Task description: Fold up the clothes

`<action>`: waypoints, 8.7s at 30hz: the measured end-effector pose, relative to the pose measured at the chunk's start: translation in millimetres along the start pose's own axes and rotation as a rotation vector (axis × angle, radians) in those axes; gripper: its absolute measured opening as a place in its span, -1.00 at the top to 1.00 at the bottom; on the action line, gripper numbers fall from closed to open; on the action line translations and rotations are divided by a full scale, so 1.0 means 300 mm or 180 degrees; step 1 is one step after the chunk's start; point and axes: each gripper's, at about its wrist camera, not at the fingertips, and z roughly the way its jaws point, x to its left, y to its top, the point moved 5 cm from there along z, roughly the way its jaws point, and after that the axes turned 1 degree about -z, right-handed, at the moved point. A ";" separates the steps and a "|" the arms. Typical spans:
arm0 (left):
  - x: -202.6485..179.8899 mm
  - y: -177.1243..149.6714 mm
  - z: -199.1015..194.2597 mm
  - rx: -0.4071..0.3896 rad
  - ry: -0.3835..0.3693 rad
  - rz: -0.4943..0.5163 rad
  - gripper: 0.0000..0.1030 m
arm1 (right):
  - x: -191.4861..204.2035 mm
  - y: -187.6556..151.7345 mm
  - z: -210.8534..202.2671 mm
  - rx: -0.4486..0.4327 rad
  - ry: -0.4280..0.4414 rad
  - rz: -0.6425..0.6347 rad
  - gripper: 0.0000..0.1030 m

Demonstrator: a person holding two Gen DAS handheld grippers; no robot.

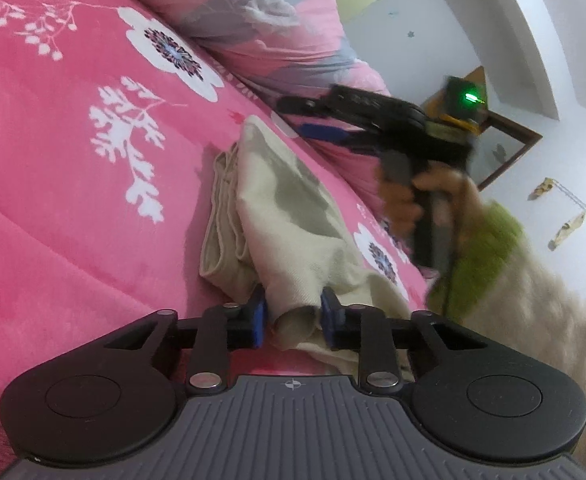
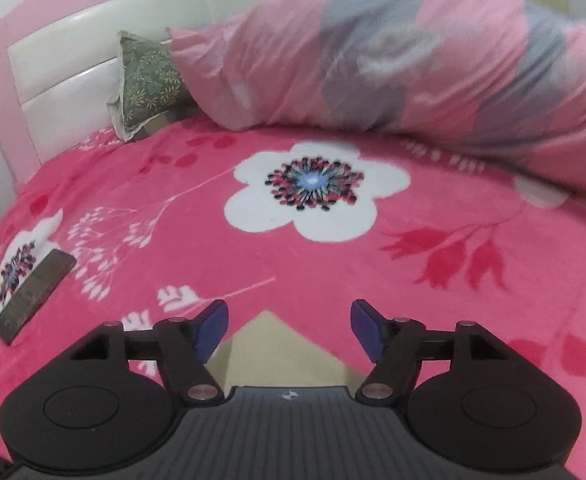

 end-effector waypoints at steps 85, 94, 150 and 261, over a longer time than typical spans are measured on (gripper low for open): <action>-0.195 0.043 -0.189 -0.0494 0.0883 0.1213 0.08 | 0.421 -0.675 -0.562 -0.1010 -0.0501 -0.0936 1.00; -0.264 -0.003 0.092 -0.0005 0.0938 0.1843 0.07 | 0.286 -0.578 -0.558 -0.1260 -0.0955 -0.0254 0.99; -0.203 -0.071 0.120 -0.0193 0.0859 0.2456 -0.02 | -0.111 -0.377 -0.384 -0.0794 -0.0691 0.0595 0.94; -0.331 -0.017 0.287 0.0578 0.2136 0.2323 -0.32 | -0.178 -0.436 -0.363 -0.0932 -0.0726 0.0645 0.89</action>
